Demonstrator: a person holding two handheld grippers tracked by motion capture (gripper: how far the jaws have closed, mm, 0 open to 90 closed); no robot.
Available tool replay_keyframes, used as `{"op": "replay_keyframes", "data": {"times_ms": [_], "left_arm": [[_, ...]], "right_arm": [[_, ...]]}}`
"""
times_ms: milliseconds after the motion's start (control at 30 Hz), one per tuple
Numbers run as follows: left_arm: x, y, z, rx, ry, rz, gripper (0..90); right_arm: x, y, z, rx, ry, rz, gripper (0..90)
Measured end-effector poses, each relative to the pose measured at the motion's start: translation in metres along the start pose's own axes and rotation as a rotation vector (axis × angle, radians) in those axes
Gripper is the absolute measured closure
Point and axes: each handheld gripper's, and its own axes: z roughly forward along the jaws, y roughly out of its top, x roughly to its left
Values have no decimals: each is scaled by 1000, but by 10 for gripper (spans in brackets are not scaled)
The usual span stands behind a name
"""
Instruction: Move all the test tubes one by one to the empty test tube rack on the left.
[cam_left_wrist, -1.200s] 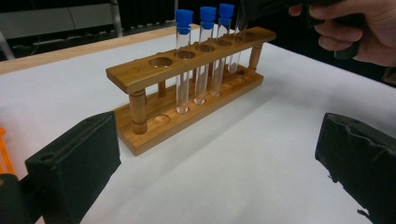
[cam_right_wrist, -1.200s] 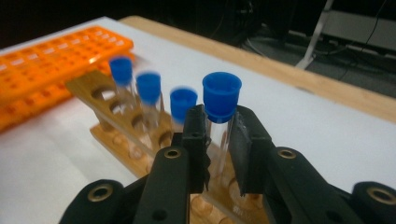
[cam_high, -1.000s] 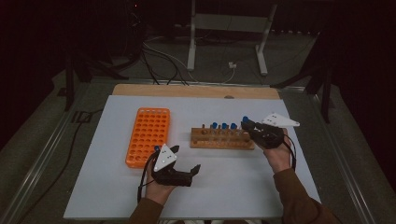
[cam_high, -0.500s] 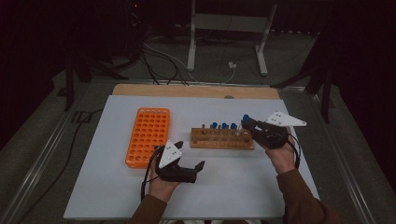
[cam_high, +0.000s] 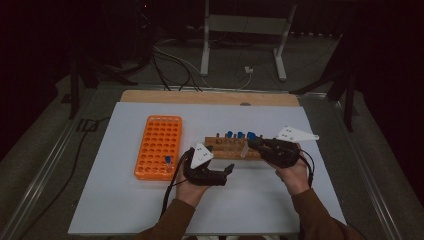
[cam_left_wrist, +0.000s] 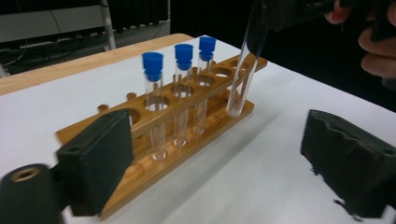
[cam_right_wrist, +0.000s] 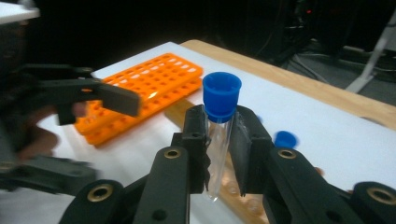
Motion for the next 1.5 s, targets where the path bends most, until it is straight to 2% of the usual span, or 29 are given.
{"op": "replay_keyframes", "data": {"times_ms": [200, 233, 267, 333, 433, 467, 767, 933, 1033, 1167, 1267, 1300, 1333, 1467, 1500], "left_arm": [[-6, 7, 12, 5, -19, 20, 267], [-7, 8, 14, 4, -24, 25, 267], [-8, 9, 15, -1, -29, 30, 362], [-11, 11, 18, 3, -31, 40, 427], [-14, 13, 22, 10, -25, 51, 460], [-14, 13, 23, 9, -25, 53, 503], [-15, 14, 25, 14, -21, 85, 697], [-14, 14, 25, 13, -29, 93, 773], [-14, 13, 24, 18, -32, 104, 779], [-12, 12, 24, 23, -23, 103, 781], [-9, 11, 23, 24, -10, 89, 781], [-9, 11, 23, 24, -10, 89, 781], [-6, 10, 22, 21, -8, 82, 781], [-3, 10, 18, 13, -8, 62, 782], [-2, 9, 17, 10, -11, 60, 782]], "right_arm": [[10, -1, 6, 12, 44, 9, 768], [10, -1, 6, 12, 44, 9, 768], [12, -2, 7, 15, 55, 14, 768], [14, -2, 8, 19, 64, 14, 767], [16, -3, 10, 26, 70, 13, 767], [17, -4, 12, 29, 77, 14, 767], [21, -3, 14, 35, 94, 8, 767], [22, -4, 16, 40, 105, 8, 767], [21, -5, 16, 43, 112, 13, 759], [17, -5, 15, 29, 151, 48, 560], [15, -5, 11, 21, 138, 45, 401], [15, -5, 11, 21, 138, 45, 401], [14, -5, 8, 13, 129, 47, 331], [11, -7, 3, 8, 78, 46, 166], [11, -7, 3, 8, 78, 46, 166]]}}
